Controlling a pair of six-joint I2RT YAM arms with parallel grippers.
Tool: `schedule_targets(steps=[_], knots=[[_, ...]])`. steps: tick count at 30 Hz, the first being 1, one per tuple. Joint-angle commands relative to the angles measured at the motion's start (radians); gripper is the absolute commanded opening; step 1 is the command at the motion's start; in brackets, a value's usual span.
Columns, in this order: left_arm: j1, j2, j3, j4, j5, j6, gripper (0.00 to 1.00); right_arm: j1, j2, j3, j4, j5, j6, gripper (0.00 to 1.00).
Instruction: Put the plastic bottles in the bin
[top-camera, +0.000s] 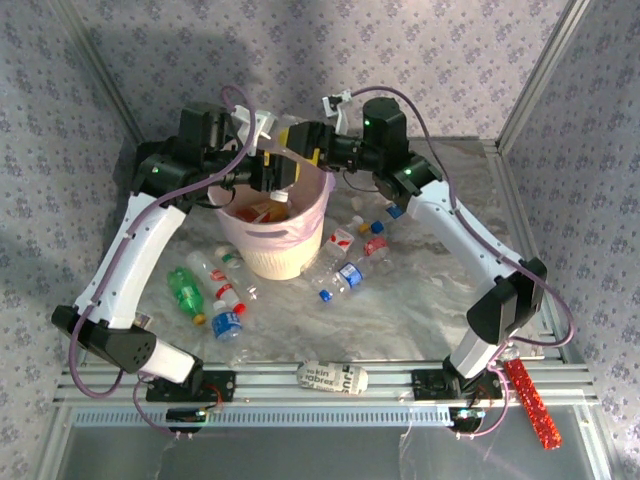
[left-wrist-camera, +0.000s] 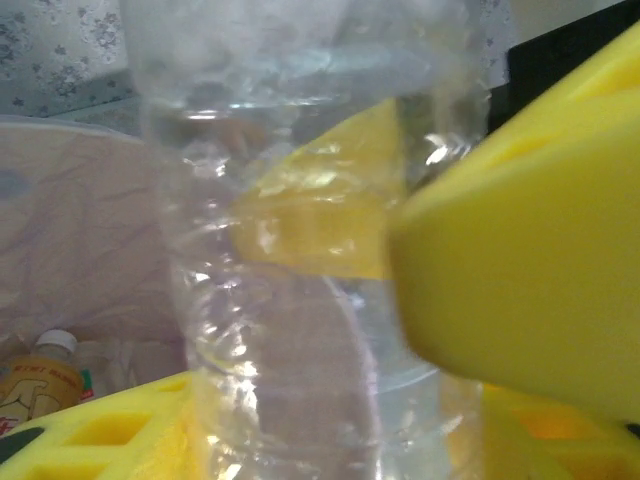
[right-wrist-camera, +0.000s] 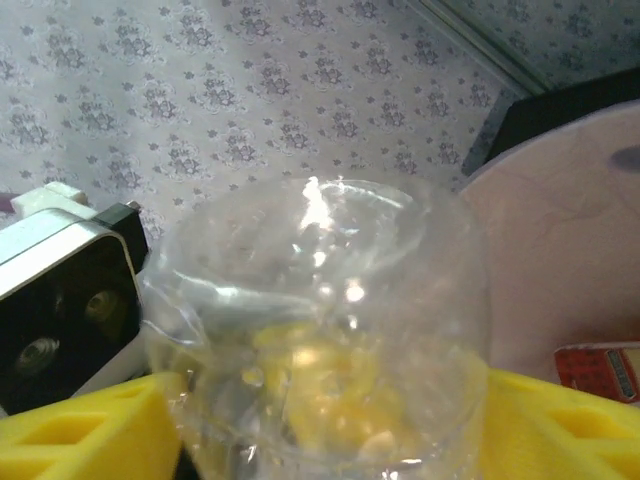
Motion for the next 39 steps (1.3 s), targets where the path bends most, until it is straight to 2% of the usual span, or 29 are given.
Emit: schedule_targets(steps=[1,4,9,16,21,26,31,39], knots=[[0.008,0.012,0.001,0.003,-0.026,0.021,0.58,-0.020,0.006,0.046,0.017,-0.018,-0.008,0.81],[0.015,0.019,-0.007,0.002,-0.032,0.019,0.57,-0.041,0.000,0.052,-0.002,-0.008,-0.015,0.88],[0.028,0.036,-0.015,-0.006,-0.063,0.023,0.55,-0.101,-0.034,0.057,-0.093,0.039,-0.048,0.90],[0.038,0.075,-0.014,-0.079,-0.197,0.076,0.54,-0.227,-0.123,0.054,-0.424,0.278,-0.232,0.91],[0.037,0.108,-0.035,-0.118,-0.278,0.116,0.54,-0.373,-0.197,-0.105,-0.499,0.369,-0.249,0.90],[0.039,0.122,-0.068,-0.123,-0.310,0.126,0.55,-0.472,-0.213,-0.219,-0.549,0.477,-0.242,0.90],[0.040,0.136,-0.087,-0.128,-0.328,0.132,0.65,-0.499,-0.168,-0.295,-0.537,0.536,-0.209,0.91],[0.039,0.140,-0.073,-0.138,-0.340,0.143,0.80,-0.473,-0.062,-0.373,-0.454,0.602,-0.120,0.91]])
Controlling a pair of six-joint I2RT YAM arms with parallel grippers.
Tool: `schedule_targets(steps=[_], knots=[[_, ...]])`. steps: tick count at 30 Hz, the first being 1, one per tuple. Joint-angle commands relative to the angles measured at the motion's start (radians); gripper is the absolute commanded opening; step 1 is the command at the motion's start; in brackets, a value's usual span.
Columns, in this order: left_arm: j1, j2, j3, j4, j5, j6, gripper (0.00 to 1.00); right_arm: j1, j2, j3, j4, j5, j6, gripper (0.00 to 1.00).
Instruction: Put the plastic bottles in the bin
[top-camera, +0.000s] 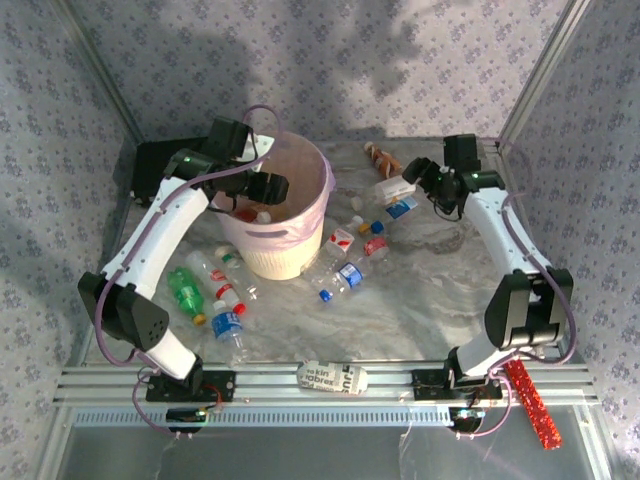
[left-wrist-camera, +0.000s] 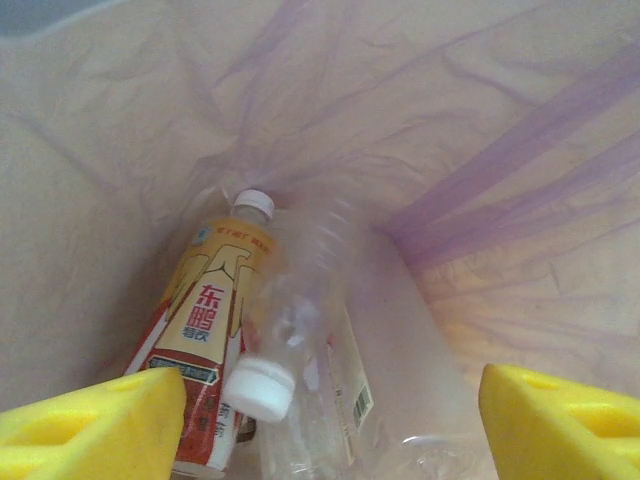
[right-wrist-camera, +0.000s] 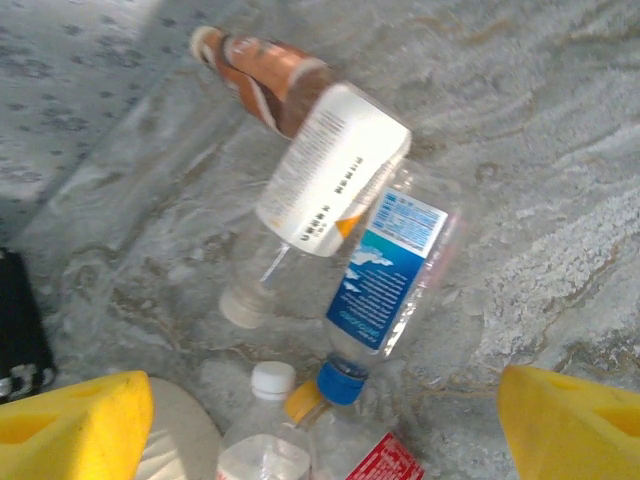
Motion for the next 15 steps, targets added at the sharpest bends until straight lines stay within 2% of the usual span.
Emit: schedule_targets(steps=[1,5,10,15], knots=[[0.007,0.009,0.017,-0.024,-0.015,0.019,0.81,0.019,0.038,-0.015,0.047,0.075,0.063,0.91],[0.006,0.001,0.033,-0.027,-0.015,0.021,0.84,0.047,0.107,0.021,0.070,0.152,0.113,0.91],[0.004,-0.022,0.047,-0.026,-0.009,0.021,0.86,0.091,0.225,0.118,0.087,0.182,0.154,0.88],[0.004,-0.050,0.049,-0.026,-0.007,0.021,0.86,0.135,0.380,0.293,0.023,0.228,0.168,0.87]])
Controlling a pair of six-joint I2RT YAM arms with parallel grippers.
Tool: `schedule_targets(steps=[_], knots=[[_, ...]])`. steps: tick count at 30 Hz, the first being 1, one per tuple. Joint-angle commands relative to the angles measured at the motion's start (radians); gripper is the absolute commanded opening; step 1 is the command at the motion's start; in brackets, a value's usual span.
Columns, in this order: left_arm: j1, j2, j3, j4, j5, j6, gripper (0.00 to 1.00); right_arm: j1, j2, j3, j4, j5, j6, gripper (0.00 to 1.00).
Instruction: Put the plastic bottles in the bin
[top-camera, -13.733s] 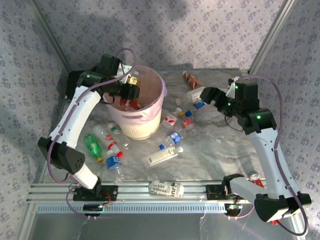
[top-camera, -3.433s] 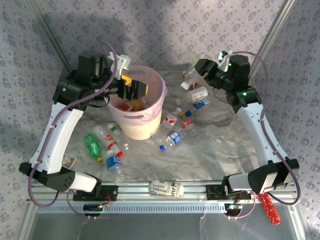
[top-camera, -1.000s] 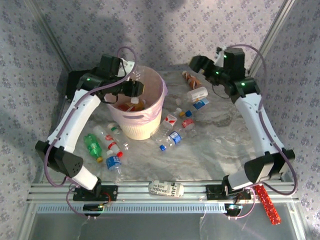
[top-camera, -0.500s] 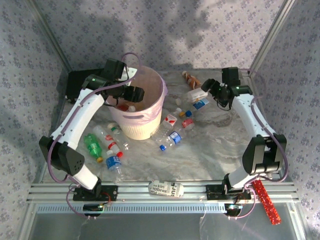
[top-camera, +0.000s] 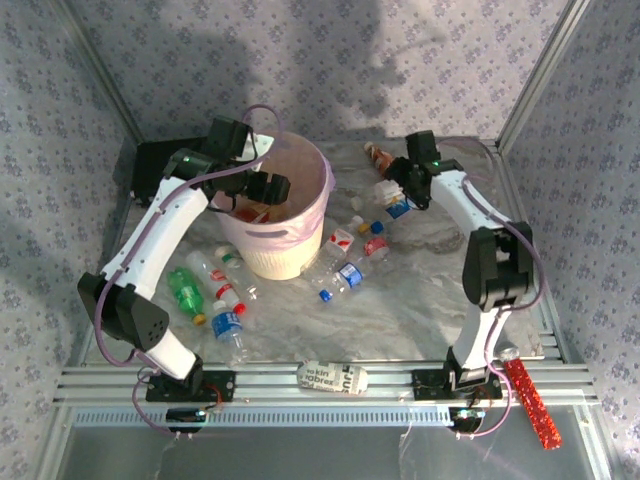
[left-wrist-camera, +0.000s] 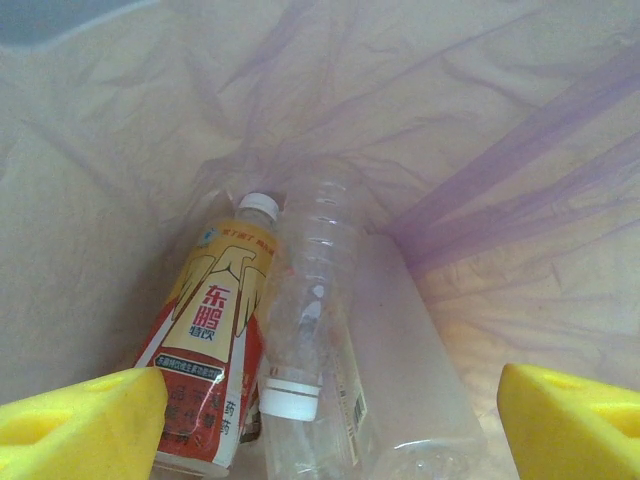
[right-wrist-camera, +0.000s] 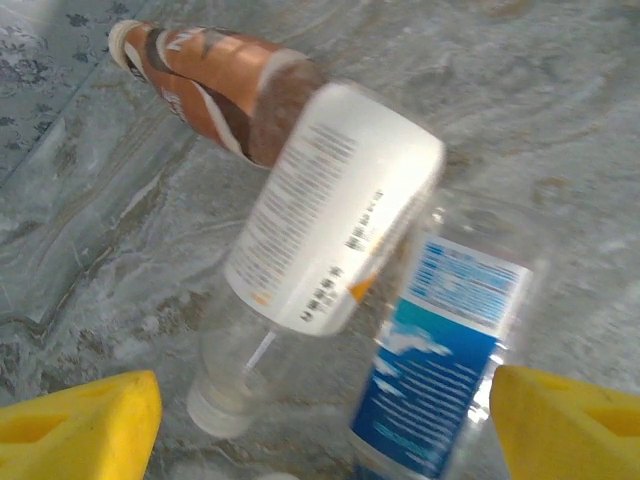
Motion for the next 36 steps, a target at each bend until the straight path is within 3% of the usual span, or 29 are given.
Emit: schedule_targets(steps=[1,4,7,12,16,19,27,36], knots=[[0.004,-0.054,0.043,-0.021,0.001,0.016,0.86,0.026,0.079,0.128,-0.064,0.083,0.029,0.86],[0.003,-0.069,0.043,-0.021,0.002,0.016,0.86,0.040,0.127,0.212,-0.100,0.162,-0.014,0.86],[0.003,-0.081,0.047,-0.022,0.006,0.019,0.87,0.057,0.204,0.370,-0.170,0.245,-0.239,0.89],[0.004,-0.100,0.038,-0.023,-0.001,0.037,0.87,0.035,0.470,0.799,-0.414,0.181,-0.653,0.92],[0.004,-0.105,0.026,-0.016,0.005,0.036,0.87,0.023,0.570,0.903,-0.399,0.172,-0.838,0.91],[0.004,-0.105,0.027,-0.017,0.005,0.037,0.87,0.009,0.600,0.915,-0.325,0.108,-0.899,0.90],[0.004,-0.121,0.025,-0.021,-0.009,0.035,0.87,-0.014,0.746,1.074,-0.352,0.034,-0.918,0.90],[0.005,-0.123,0.020,-0.012,-0.001,0.029,0.87,-0.032,0.776,1.048,-0.372,-0.021,-0.910,0.88]])
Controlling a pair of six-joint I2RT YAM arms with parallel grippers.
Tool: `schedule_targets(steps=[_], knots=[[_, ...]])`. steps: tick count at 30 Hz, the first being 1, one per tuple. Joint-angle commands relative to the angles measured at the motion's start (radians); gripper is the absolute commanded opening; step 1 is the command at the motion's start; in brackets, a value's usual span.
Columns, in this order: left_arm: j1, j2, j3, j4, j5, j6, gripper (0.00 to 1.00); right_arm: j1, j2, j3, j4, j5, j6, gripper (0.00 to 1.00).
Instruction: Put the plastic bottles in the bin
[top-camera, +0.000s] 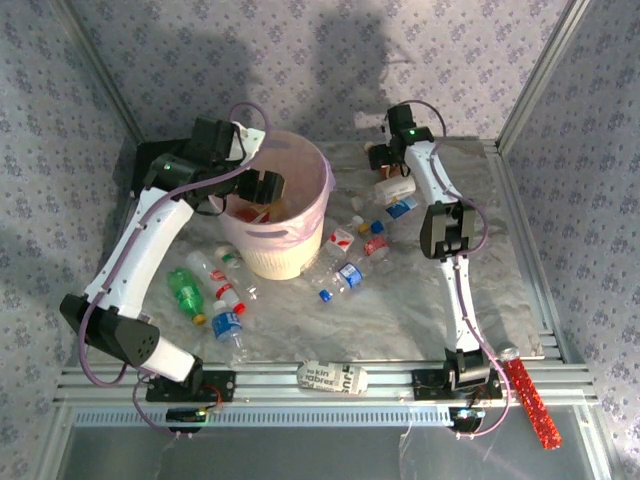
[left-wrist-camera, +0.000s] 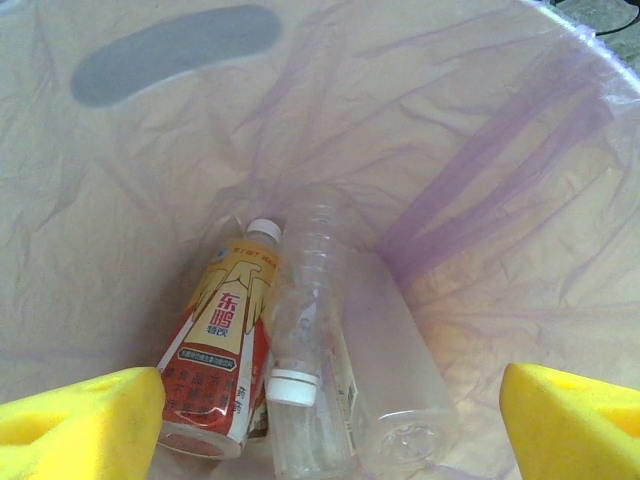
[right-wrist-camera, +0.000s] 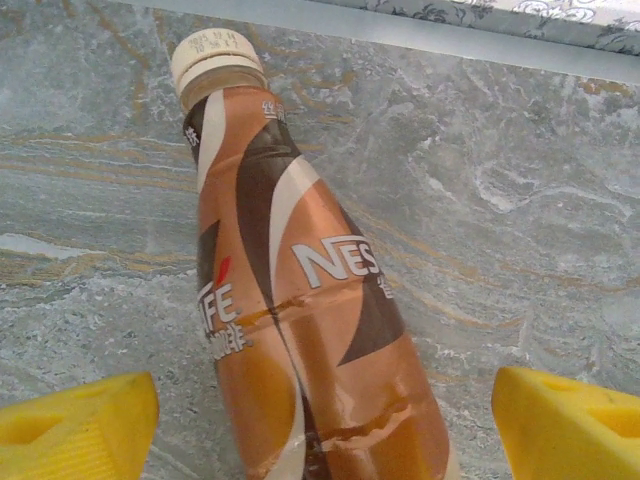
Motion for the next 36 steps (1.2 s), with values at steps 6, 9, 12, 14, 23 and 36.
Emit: schedule_targets(steps=[6,9,12,14,23,36], knots=[[0.004,-0.032,0.012,-0.012,-0.001,0.008,0.87,0.001,0.046,0.014,-0.058,-0.066,-0.007,0.84],[0.004,-0.038,0.009,-0.011,-0.001,0.009,0.87,-0.008,0.055,0.027,-0.066,-0.079,0.007,0.82],[0.005,-0.039,0.011,-0.007,0.000,0.005,0.87,-0.015,0.055,0.027,-0.071,-0.092,0.014,0.78],[0.004,-0.040,0.012,-0.003,0.003,0.002,0.87,-0.019,0.057,0.027,-0.082,-0.093,0.016,0.78],[0.004,-0.040,0.014,0.002,0.007,-0.002,0.87,-0.033,0.036,-0.014,-0.064,-0.114,0.018,0.62],[0.004,-0.065,0.038,0.036,0.028,-0.061,0.89,-0.037,-0.206,-0.079,-0.047,-0.105,-0.018,0.55]])
